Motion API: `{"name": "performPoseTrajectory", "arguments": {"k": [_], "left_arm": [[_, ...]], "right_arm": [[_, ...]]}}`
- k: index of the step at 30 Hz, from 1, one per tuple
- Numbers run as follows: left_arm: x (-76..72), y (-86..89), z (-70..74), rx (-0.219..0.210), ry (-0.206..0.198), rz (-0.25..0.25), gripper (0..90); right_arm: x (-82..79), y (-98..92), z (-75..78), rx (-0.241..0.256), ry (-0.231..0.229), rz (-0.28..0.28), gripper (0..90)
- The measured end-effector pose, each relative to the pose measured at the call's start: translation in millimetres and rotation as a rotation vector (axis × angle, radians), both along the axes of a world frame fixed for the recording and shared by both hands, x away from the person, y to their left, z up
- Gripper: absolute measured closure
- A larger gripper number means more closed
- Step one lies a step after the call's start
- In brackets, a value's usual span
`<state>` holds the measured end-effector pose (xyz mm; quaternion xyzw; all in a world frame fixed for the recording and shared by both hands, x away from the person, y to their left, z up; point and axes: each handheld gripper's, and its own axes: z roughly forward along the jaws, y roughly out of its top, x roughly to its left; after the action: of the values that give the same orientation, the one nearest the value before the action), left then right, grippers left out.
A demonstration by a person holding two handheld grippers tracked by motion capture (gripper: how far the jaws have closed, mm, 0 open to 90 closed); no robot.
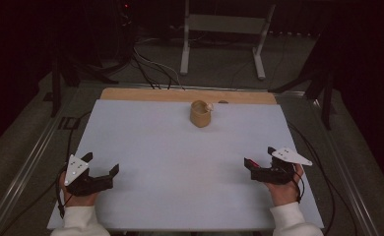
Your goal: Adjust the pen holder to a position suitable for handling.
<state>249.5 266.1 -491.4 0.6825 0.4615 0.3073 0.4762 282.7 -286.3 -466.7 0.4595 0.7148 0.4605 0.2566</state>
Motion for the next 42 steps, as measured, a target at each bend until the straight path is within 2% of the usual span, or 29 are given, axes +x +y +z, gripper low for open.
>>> {"name": "performPoseTrajectory", "arguments": {"k": [17, 35, 42], "left_arm": [[1.5, -0.8, -1.6, 0.003, 0.005, -0.002, 0.0], [2.5, -1.8, -2.6, 0.006, 0.009, -0.006, 0.0], [2.7, -1.2, -2.8, 0.004, 0.009, -0.005, 0.0]], "right_arm": [[37.5, 25.3, 12.7, 0.001, 0.023, 0.01, 0.0], [77.0, 62.8, 28.5, 0.011, 0.027, 0.048, 0.0], [88.6, 71.1, 33.4, 0.033, 0.029, 0.052, 0.0]]}}
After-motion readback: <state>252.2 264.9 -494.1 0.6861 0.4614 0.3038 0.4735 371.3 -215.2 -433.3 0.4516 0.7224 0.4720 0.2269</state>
